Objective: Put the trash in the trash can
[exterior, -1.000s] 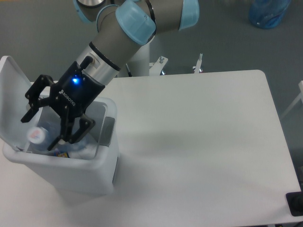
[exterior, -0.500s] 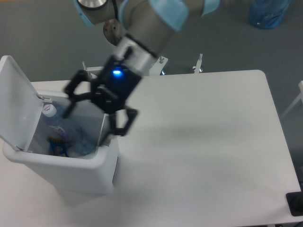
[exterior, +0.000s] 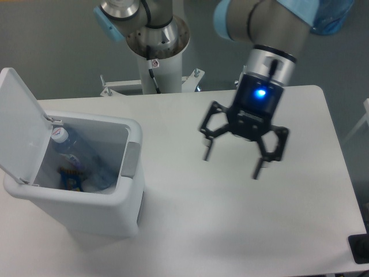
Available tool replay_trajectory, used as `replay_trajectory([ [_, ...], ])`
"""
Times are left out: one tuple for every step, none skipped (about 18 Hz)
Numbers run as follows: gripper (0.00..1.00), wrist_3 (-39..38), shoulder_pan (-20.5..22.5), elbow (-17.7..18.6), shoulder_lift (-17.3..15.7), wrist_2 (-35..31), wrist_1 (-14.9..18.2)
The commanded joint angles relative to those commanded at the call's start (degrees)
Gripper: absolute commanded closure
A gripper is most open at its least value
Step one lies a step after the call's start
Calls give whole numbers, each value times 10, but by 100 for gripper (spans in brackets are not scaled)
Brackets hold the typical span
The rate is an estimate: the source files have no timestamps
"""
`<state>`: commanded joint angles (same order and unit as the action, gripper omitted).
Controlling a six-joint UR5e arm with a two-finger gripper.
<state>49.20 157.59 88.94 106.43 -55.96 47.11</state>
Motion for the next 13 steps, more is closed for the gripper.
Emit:
replay_trajectory([
  [0,27,1,1,6,-21,0],
  [0,54,4,1,11,-46,0],
  [0,76,4,1,13,-75,1],
  [0,93,4,1,17,-105,2],
  [0,106,4,1,21,-130,4],
  [0,120,4,3,25,-145,5],
  [0,147,3,3,27,-158,11],
  [0,180,-1,4,28,-179,20],
  [0,206,-3,10,27,-206,28],
  [0,223,-7,18,27,-227,31],
  [0,234,-15,25,27,-243,30],
  [0,236,-18,32,26,-251,30],
  [0,236,-18,35,24,-253,30],
])
